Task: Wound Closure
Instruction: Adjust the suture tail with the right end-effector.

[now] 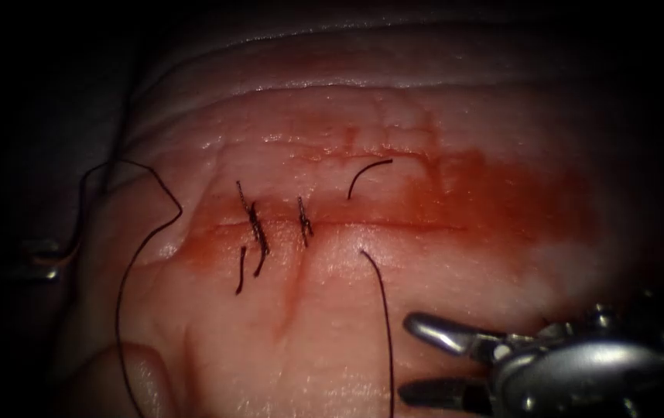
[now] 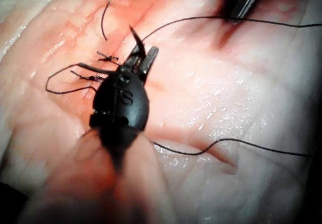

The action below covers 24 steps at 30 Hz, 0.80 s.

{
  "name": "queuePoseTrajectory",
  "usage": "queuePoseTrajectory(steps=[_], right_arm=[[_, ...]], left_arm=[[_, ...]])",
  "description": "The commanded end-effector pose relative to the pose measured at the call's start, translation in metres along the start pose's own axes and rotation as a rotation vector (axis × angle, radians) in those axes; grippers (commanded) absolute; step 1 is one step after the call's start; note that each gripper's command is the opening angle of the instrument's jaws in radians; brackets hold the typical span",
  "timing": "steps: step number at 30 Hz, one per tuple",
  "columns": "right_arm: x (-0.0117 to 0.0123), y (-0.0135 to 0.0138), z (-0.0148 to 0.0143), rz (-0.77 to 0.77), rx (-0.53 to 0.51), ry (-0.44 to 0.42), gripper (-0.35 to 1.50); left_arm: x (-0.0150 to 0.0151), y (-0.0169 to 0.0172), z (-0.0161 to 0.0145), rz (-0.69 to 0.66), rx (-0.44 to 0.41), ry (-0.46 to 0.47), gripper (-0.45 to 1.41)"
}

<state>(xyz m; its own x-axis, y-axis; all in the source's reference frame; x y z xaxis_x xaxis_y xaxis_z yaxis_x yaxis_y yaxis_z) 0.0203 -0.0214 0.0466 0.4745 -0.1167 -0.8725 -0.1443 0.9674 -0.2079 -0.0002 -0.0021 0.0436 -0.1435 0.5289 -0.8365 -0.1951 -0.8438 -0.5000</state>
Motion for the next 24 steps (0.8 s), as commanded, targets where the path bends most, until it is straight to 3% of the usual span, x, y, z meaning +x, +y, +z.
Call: queuePoseTrajectory(steps=[1,6,10,13,18,24], right_arm=[[-0.0023,0.0006,0.0005,-0.004,-0.002,-0.015,1.34],[-0.006,0.0026,0.0012,0.074,-0.007,-0.054,1.33],[-0.0086,0.0043,0.0029,0.234,-0.006,-0.1,1.26],[-0.0103,0.0055,0.0044,0.456,-0.045,-0.114,1.11],[-0.0128,0.0078,0.0066,0.916,-0.145,-0.064,0.93],[-0.0151,0.0097,0.0087,1.123,-0.193,-0.051,0.84]], left_arm=[[-0.0005,0.0,0.0006,-0.001,-0.001,0.001,-0.45],[-0.0006,0.0,0.0006,-0.001,-0.001,0.001,-0.45],[-0.0006,0.0,0.0007,-0.001,0.0,0.001,-0.45],[-0.0006,0.0,0.0007,-0.001,0.0,0.001,-0.45],[-0.0006,0.0,0.0007,-0.001,0.0,0.001,-0.45],[-0.0006,0.0,0.0007,-0.001,0.0,0.001,-0.45]])
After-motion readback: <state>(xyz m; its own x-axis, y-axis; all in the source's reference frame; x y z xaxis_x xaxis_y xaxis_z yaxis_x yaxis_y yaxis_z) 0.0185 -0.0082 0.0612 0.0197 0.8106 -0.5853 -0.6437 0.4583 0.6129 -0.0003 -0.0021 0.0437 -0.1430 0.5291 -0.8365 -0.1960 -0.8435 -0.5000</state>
